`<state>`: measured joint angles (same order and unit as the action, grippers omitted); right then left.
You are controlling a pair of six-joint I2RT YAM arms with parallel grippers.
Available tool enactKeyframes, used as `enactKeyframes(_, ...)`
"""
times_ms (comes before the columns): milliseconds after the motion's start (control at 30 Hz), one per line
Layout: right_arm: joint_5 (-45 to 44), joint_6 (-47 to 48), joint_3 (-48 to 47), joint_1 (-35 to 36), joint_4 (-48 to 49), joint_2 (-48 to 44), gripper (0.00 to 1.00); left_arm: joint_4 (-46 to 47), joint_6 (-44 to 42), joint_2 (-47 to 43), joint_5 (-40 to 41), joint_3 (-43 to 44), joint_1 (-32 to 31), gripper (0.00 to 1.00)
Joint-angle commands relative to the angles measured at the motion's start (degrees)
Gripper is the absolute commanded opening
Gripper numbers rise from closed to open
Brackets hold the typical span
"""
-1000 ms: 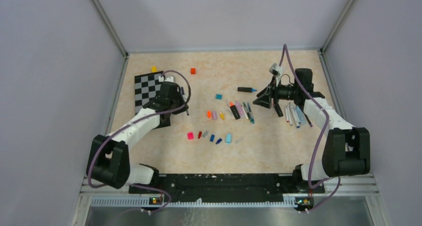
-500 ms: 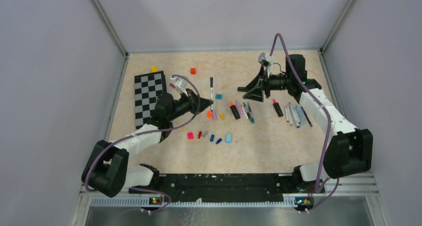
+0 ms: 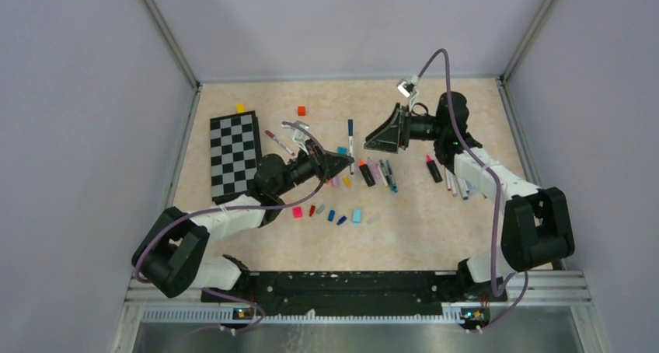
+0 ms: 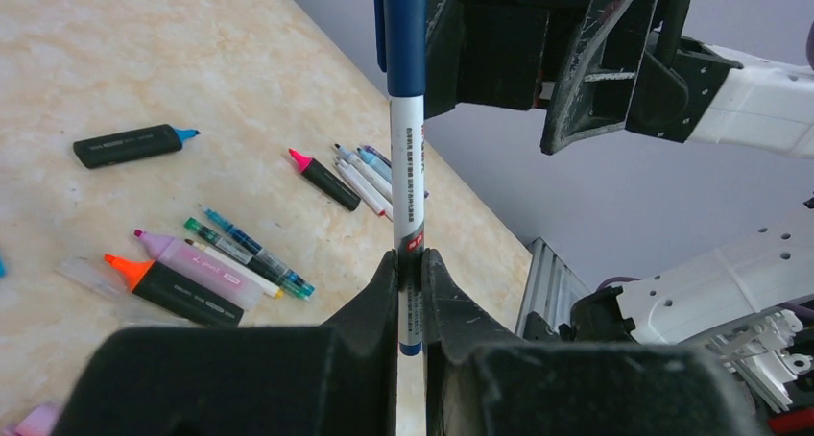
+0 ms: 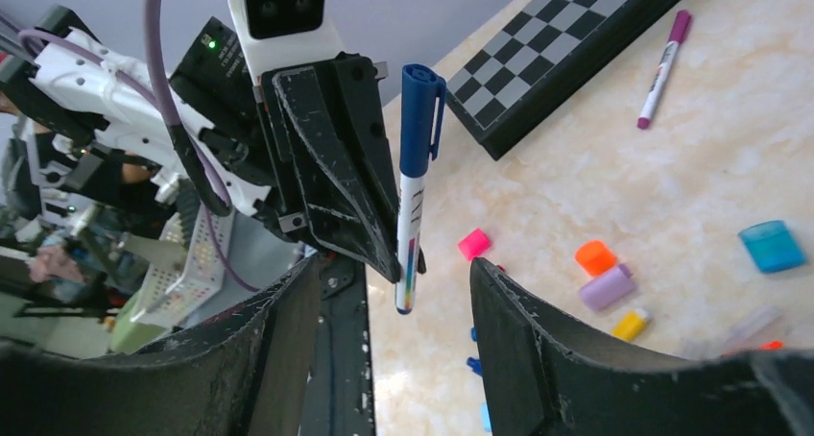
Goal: Open the pen caps
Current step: Pick up the pen from the center of the board.
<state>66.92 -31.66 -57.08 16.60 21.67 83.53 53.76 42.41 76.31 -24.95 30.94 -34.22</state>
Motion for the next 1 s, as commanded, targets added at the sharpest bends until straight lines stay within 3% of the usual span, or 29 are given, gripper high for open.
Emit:
enactKeyframes(0,-1.15,-9.86,1.79,2.21,12.46,0.11,0.58,5.26,1.09,0.82,3.32,1.66,-1.69,0.0)
enactKeyframes(600,-5.38,-10.27,3.56,5.02,12.46,2.4,0.51,5.48,0.54,3.1,4.16,3.87,-4.52,0.0)
enactKeyframes(800,-4.9,-9.77,4.08,6.39,13.28,2.93,0.35,5.43,0.77,2.92,4.6,3.61,-4.82,0.0)
enactKeyframes(933,-3.83,-10.08,4.3,6.44,16.22,3.0,0.01,5.1,0.52,2.54,4.78,3.48,-4.95,0.0)
enactKeyframes(967,-3.54,-10.11,4.32,6.43,16.86,2.86,0.0,4.94,0.3,2.34,4.7,3.47,-4.92,0.02)
